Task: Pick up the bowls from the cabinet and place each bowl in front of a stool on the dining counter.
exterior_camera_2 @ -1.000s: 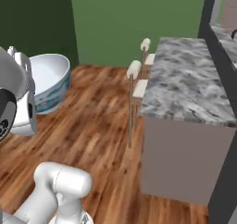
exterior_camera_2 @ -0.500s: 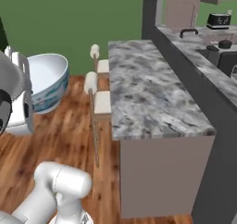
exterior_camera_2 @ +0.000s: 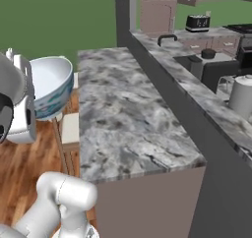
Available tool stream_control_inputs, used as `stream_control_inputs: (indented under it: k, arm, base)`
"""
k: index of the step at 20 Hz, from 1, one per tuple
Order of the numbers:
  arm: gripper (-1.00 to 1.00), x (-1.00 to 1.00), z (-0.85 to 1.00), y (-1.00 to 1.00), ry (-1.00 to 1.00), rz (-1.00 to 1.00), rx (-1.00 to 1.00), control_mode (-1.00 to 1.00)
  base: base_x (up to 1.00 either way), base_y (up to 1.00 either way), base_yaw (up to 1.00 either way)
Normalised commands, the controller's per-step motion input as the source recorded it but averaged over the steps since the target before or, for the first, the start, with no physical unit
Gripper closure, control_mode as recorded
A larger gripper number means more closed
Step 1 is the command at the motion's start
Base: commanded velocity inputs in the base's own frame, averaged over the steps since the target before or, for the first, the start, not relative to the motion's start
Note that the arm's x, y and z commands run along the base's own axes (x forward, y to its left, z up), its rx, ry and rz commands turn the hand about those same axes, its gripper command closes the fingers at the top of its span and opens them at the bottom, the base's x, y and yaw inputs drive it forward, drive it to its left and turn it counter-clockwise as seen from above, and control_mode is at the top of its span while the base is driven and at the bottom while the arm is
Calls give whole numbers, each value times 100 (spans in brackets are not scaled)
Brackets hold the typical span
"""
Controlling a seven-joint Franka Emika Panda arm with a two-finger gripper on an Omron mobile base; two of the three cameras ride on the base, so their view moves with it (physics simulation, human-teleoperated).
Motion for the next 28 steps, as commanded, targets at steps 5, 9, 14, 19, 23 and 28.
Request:
stream_control_inputs:
  k: [5, 9, 14, 19, 23, 28]
  arm:
    - [100, 0, 0, 0, 0, 0, 0, 100]
    - [100, 75, -8, -7, 5, 0, 2, -100]
    - [100, 100, -31, -6, 14, 0, 6, -100]
    - [100, 100, -70, -1, 14, 0, 8, -100]
    - [100, 100, -93, 1, 8, 1, 9, -100]
    - [100, 100, -98, 14, 4, 0, 4, -100]
  base:
    - [94, -15, -10]
    - [25, -4, -1]
    - [0, 0, 0]
    - [0, 0, 0]
    - [0, 0, 0]
    - [0, 0, 0]
